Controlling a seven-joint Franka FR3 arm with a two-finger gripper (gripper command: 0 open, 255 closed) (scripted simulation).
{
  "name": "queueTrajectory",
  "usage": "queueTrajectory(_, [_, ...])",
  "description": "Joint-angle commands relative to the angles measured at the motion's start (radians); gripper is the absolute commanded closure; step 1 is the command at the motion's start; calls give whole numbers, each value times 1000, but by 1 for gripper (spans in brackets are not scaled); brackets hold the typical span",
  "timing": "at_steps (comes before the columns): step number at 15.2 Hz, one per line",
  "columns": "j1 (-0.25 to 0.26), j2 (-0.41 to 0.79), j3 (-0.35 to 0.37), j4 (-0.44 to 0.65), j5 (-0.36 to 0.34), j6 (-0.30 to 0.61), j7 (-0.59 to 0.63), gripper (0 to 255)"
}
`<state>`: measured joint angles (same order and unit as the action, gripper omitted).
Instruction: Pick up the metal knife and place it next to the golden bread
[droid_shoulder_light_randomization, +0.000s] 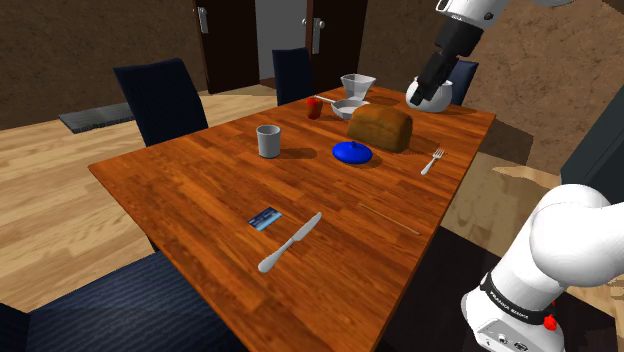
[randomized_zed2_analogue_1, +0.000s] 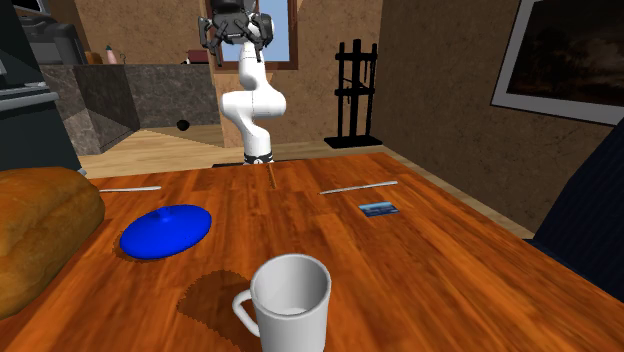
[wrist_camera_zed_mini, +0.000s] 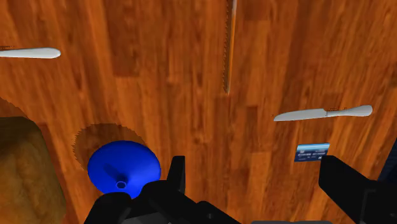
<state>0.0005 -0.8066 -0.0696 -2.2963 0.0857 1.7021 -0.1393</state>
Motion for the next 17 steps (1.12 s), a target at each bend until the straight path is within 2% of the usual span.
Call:
queueTrajectory(1, [0, 0, 0, 0, 0, 0, 0, 0])
queueTrajectory(9, [-73, -73, 276, -180, 102, 100, 478, 0])
queueTrajectory(17, [-154, 33, 583, -196, 217, 205, 965, 0])
